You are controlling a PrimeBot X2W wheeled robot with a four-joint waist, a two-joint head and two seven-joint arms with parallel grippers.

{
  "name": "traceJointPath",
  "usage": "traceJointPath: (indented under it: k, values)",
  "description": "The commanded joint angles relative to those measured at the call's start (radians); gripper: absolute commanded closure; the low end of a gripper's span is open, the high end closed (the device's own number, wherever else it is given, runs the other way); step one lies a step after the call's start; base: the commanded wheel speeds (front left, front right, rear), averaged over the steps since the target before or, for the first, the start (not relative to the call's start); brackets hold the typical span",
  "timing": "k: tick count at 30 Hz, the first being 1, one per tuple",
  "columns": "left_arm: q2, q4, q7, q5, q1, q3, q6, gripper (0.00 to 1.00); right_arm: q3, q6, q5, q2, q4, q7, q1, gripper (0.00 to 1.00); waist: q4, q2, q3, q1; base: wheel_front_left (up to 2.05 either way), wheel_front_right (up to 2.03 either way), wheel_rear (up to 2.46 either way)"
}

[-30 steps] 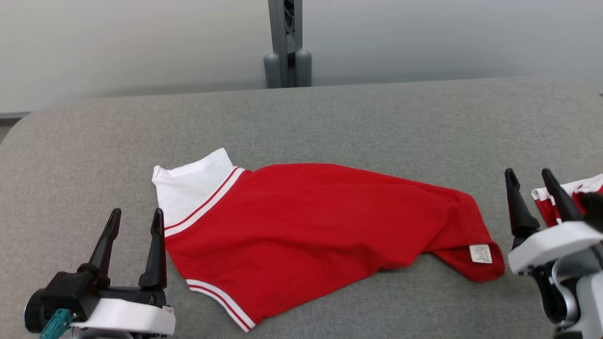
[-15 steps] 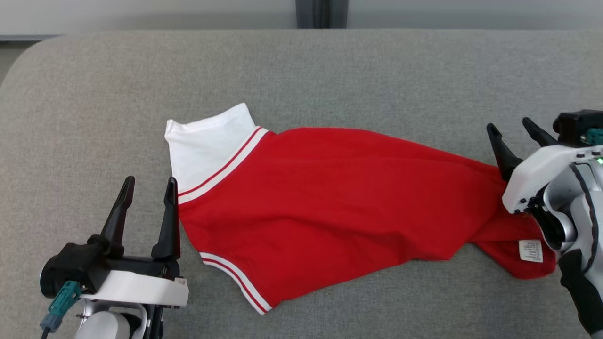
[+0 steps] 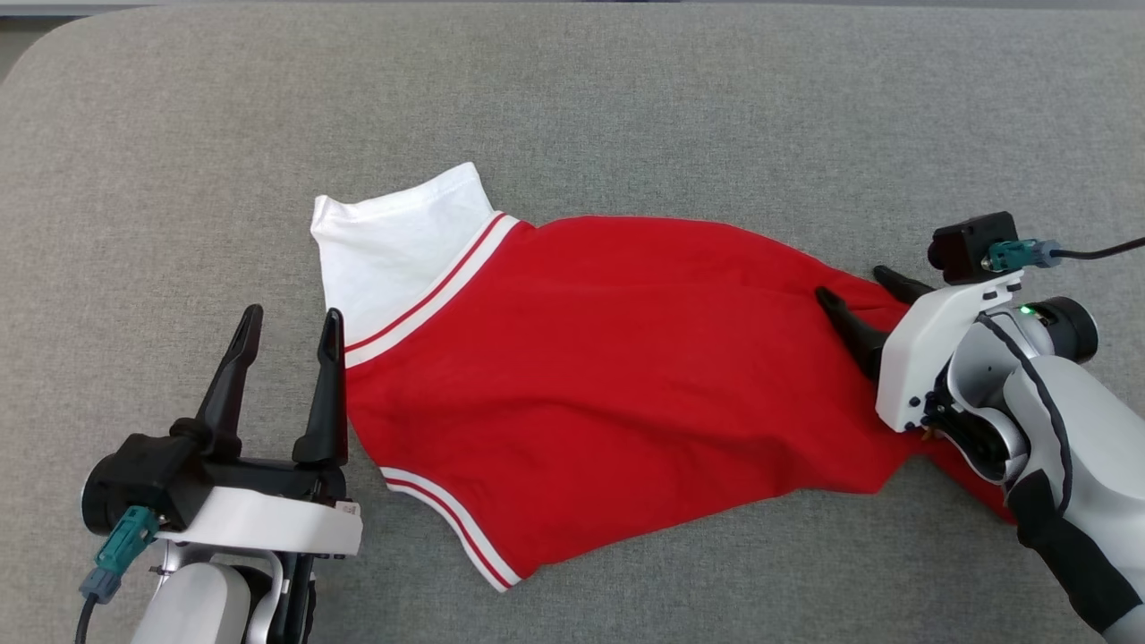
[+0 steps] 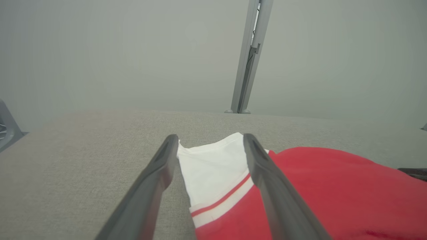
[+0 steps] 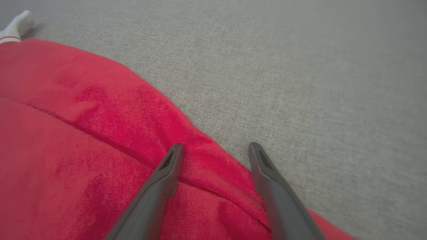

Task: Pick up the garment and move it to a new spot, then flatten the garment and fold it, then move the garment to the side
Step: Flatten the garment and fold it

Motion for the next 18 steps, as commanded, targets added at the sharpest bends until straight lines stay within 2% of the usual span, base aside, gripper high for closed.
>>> traceJointPath:
  k: [1,4,5,6,7,13,18]
  values:
    - [0.003,0.002,-0.005,0.011,-0.018,0.011,-0.009,0.0,0.046,0.001,0.024,-0.005,-0.003,0.033,0.035,0.0,-0.004,0.0,0.0,0.0,0.0,0.0,0.0]
    - [-0.003,0.004,-0.005,0.022,-0.018,0.022,-0.016,0.0,0.089,0.001,0.068,-0.024,-0.033,0.051,0.039,0.0,-0.015,0.0,0.003,0.0,0.0,0.0,0.0]
    - [-0.004,0.006,-0.005,0.025,-0.018,0.025,-0.019,0.0,0.101,0.001,0.078,-0.03,-0.039,0.052,0.037,0.24,-0.018,0.0,0.004,0.0,0.0,0.0,0.0]
    - [-0.007,0.007,-0.005,0.026,-0.02,0.028,-0.021,0.0,0.103,0.001,0.088,-0.035,-0.044,0.041,0.035,0.65,-0.021,0.0,0.005,0.0,0.0,0.0,0.0]
    - [-0.01,0.009,-0.005,0.029,-0.022,0.03,-0.024,0.0,0.105,0.001,0.092,-0.04,-0.042,0.033,0.033,1.0,-0.024,0.0,0.005,0.0,0.0,0.0,0.0]
    - [-0.028,0.021,-0.005,0.039,-0.026,0.043,-0.044,0.0,0.042,0.0,0.097,-0.047,-0.023,-0.101,-0.019,1.0,-0.032,0.0,-0.004,0.0,0.0,0.0,0.0]
    - [-0.037,0.027,-0.005,0.049,-0.013,0.059,-0.051,0.0,-0.014,0.0,0.029,-0.051,0.018,-0.244,-0.079,1.0,-0.044,0.0,-0.019,0.0,0.0,0.0,0.0]
